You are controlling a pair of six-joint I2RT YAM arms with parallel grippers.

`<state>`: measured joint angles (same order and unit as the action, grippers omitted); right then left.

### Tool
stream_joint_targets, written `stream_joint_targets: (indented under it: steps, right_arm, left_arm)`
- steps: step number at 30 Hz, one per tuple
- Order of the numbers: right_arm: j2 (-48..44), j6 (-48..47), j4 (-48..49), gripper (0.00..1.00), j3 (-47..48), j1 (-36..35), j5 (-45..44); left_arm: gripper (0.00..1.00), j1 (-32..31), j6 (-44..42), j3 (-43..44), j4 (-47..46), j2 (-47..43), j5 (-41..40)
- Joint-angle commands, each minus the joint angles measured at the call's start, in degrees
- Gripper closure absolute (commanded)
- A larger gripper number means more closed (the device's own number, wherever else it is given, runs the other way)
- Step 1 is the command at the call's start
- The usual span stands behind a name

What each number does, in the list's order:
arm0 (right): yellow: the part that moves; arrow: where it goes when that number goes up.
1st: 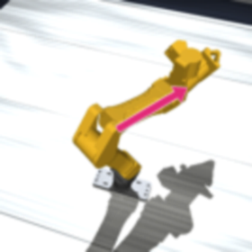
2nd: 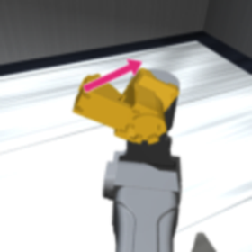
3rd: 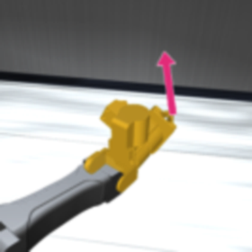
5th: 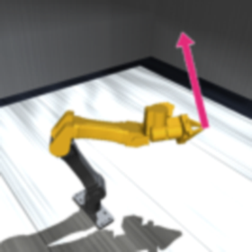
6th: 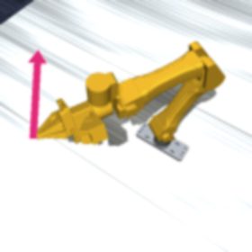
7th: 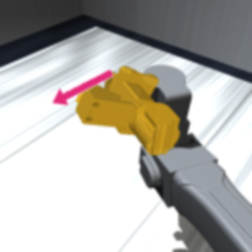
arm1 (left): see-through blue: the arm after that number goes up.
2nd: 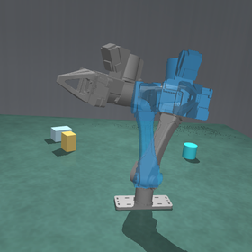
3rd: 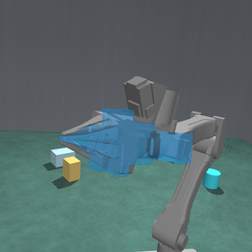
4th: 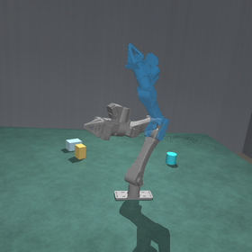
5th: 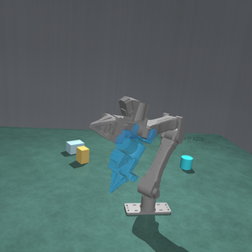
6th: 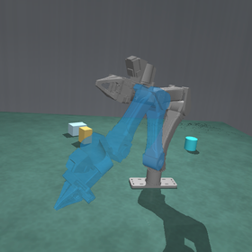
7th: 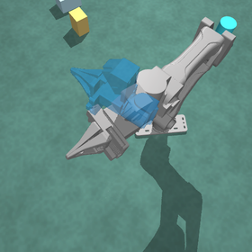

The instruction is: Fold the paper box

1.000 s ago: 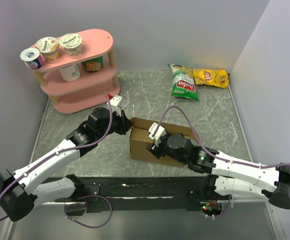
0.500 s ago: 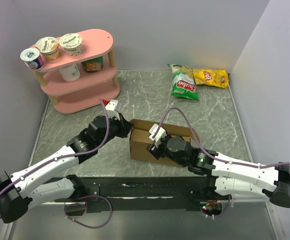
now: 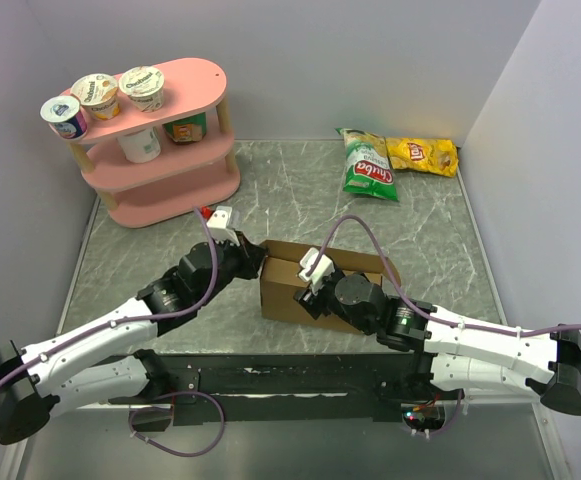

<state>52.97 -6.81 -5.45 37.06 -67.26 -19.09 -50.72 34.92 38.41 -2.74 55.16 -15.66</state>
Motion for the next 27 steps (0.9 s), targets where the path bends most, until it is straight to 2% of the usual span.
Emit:
stream_joint_targets:
  steps: [1, 6, 14, 20, 21, 26, 27]
  right_arm:
    - [0.7, 2.9, -3.9, 0.35, -2.3, -0.7, 2.1]
    - [0.2, 3.0, -3.9, 0.35, -2.4, -0.8, 1.8]
    - [0.4, 3.2, -3.6, 0.35, -2.4, -0.8, 1.6]
    - [0.1, 3.1, -3.8, 0.35, -2.3, -0.8, 1.5]
    - [0.0, 3.3, -3.9, 0.35, -2.3, -0.8, 1.5]
    - [-0.1, 3.5, -3.9, 0.35, -2.5, -0.8, 1.6]
    - [0.0, 3.5, -3.9, 0.35, -2.4, -0.8, 1.6]
  left_arm:
    - [0.99, -3.2, 1.1, -2.6, 0.9, 0.3, 7.0]
    - [0.99, -3.6, -0.9, -2.7, 1.9, -0.6, 7.3]
    - [0.98, -4.6, 2.0, -4.7, 1.1, -1.2, 7.7]
    - [0.81, -4.8, 0.2, -4.8, 3.8, -3.4, 5.0]
    - [0.75, -4.7, -0.1, -4.8, 4.3, -3.8, 4.5]
    - [0.59, -4.7, -2.0, -4.2, 5.0, -6.5, 4.2]
    - [0.52, -4.7, -2.7, -3.9, 5.9, -6.6, 4.1]
